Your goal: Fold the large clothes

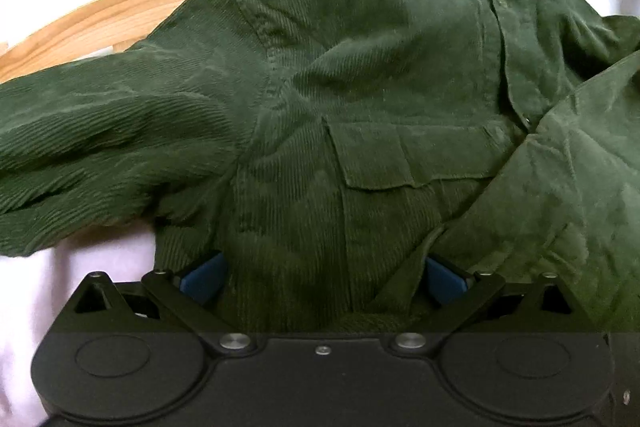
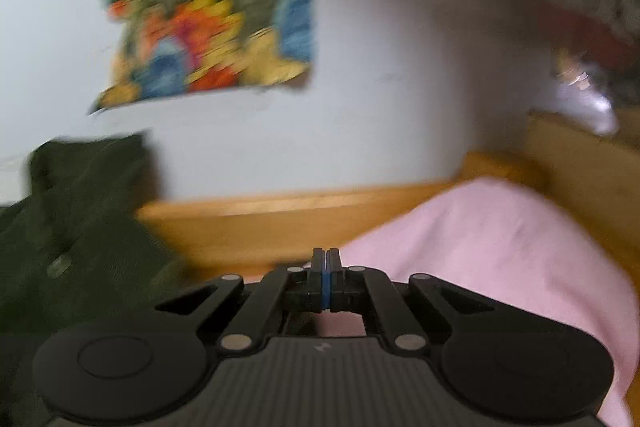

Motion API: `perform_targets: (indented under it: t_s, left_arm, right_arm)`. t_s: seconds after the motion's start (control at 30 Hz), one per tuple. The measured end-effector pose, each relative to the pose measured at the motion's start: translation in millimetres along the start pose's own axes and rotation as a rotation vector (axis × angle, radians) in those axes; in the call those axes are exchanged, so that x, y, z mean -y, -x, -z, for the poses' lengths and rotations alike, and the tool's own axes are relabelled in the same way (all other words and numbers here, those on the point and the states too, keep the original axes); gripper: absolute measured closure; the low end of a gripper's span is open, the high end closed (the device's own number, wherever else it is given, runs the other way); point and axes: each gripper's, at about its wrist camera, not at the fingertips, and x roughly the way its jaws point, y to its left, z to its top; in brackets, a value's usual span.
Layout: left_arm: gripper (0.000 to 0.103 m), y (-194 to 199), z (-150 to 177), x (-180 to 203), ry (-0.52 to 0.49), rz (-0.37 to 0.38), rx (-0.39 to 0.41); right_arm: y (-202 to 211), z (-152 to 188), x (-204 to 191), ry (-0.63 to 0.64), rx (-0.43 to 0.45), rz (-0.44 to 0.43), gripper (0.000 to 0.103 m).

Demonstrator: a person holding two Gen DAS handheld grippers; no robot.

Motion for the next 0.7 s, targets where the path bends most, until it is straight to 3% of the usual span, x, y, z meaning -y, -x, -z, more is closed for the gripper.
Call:
perform_targets:
  t_s: [0.07,0.1,0.27,0.4,0.53,0.7]
  left_arm:
    - [0.0,1.8,0.3,-0.4,0.016,-0.003,0.007]
    - [0.0,3.5,1.3,-0.9,0.013,-0.002,0.013]
    - [0.0,12.3,4.1,-4.7,-0.015,0.021,0.013]
    - [0.0,17.9,5.3,-7.2,0.002,0.014,0.008]
    - [0.0,20.9,9.8,-8.3,0.022,0.013,0.016]
    - [0.0,20.0,9.0,-6.4,0.01,0.007,0.017]
  right_arm:
    - [15.8,23.3,-1.1,0.01,0.001,-0.011,0.045]
    - [21.4,31.7,0.4,0.011,0.013,-0.017,0.04]
    - [14.0,28.8,13.1,-0.066,-0.004,-0.052,0.037]
    - [33.4,26.3,13.8,-0.033,0.013,-0.026,0.03]
    - [55.0,36.8,4.6,0.18,-0.022,-0.036,0.018]
    - [31.4,36.4,-22.1,0.431,-0.003,0.0,0.016]
